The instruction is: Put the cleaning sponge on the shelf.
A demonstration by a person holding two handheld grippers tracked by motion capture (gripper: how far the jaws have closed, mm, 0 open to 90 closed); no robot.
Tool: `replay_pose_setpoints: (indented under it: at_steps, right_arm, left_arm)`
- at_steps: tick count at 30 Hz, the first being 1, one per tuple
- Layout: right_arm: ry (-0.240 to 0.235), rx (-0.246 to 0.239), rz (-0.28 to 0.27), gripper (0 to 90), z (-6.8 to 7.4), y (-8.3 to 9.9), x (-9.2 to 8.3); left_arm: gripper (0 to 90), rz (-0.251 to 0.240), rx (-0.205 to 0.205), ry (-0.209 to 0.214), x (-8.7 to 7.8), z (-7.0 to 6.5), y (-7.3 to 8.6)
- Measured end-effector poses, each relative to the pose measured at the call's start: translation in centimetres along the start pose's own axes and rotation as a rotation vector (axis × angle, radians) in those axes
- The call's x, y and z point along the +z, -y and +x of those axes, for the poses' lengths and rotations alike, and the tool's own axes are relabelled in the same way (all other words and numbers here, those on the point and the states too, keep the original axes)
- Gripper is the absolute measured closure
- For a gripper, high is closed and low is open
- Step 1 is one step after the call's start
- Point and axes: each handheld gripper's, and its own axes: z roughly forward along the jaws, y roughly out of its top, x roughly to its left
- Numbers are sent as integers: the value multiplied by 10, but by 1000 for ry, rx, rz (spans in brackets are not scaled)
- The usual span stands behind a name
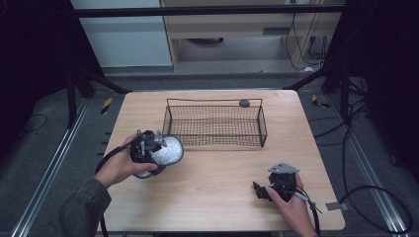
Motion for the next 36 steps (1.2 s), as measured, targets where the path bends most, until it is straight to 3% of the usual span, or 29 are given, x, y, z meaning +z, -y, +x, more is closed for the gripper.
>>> replay_pose_setpoints:
  at_steps: [7, 13, 24, 29, 36]
  right_arm:
    - [4, 1, -1, 3, 0, -1, 1]
    - [3, 7, 1, 4, 1, -1, 1]
    - [5, 2, -1, 4, 1, -1, 1]
    - [4, -1, -1, 4, 0, -1, 1]
    - [4, 1, 0, 4, 0, -1, 1]
  left_arm:
    - [89, -29, 27, -4, -12, 12, -19]
    - [93, -22, 87, -28, -22, 20, -38]
    - [93, -34, 134, -42, -23, 46, -70]
    - [94, -41, 148, -67, -20, 57, -86]
    - [94, -47, 184, -136, -19, 59, -106]
